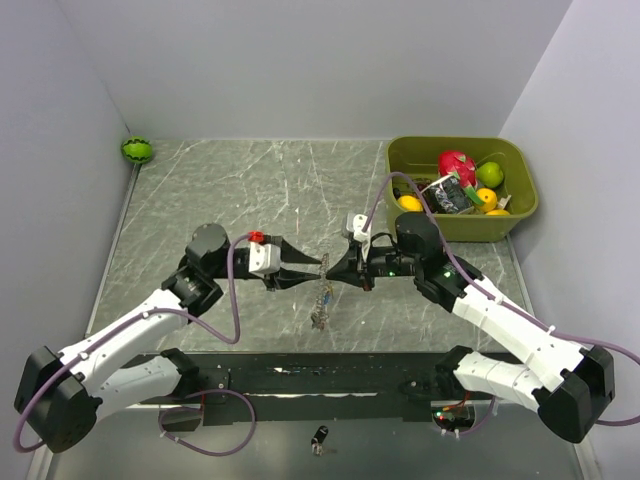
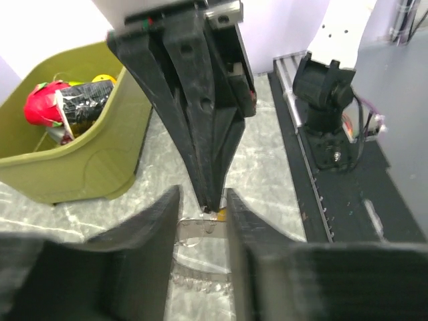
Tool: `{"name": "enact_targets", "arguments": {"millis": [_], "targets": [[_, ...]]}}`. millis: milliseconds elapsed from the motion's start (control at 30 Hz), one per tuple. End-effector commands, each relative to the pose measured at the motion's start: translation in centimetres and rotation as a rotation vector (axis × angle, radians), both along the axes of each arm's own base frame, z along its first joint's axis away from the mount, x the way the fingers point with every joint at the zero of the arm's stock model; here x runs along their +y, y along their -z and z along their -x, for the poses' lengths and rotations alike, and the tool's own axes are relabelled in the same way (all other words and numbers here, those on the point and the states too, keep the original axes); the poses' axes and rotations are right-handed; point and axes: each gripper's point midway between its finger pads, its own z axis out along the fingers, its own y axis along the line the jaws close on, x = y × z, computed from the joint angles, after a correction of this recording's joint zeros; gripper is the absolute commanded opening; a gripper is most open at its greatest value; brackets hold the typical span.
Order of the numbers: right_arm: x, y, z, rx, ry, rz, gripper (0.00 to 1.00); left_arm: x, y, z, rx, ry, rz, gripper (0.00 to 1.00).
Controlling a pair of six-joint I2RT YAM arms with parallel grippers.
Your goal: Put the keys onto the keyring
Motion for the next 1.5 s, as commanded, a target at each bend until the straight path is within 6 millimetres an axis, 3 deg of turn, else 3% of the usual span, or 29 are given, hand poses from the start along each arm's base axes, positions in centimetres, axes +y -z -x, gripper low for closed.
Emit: {"name": "enact_targets", "arguments": {"millis": [0,67,100,167,200,600,967,1367,1467], "targets": [[-0.7,-2.5,0.1,-0.11,0.006,-0.018,0.0,-0.1,-0.4,0.7,-0.006,0.063,-0.098,0.45],[-0.9,-2.3,0.3,-0.108,-0.002,-0.002,0.0,-0.1,0.4,0.8,0.038,0.072,-0.149,0.56],[-0.9,-2.2,0.4,-0.104,-0.004,0.002,0.0,-0.2,-0.3,1.1,0.038,0.085,-0.154,0.57],[-1.0,-1.9,0.7,-0.098,-0.02,0.01,0.0,-0.2,0.8,1.4,0.07,0.101,-0.215,0.59],[-0.9,-1.8,0.8,-0.096,-0.03,0.011,0.0,-0.3,0.4,1.5,0.066,0.102,-0.226,0.6],[-1.0,-0.9,1.5,-0.072,-0.054,0.022,0.0,-1.9,2.8,0.8,0.169,0.095,-0.403,0.58],[-1.1,-1.0,1.3,-0.086,-0.04,0.016,0.0,-4.1,4.3,-0.2,0.169,0.085,-0.436,0.41],[-1.2,-0.9,1.1,-0.09,-0.024,0.021,0.0,-4.1,4.7,-0.3,0.179,0.096,-0.478,0.01],[-1.2,-0.8,1.1,-0.088,-0.025,0.021,0.0,-4.1,4.4,-0.3,0.164,0.094,-0.469,0.02]]}}
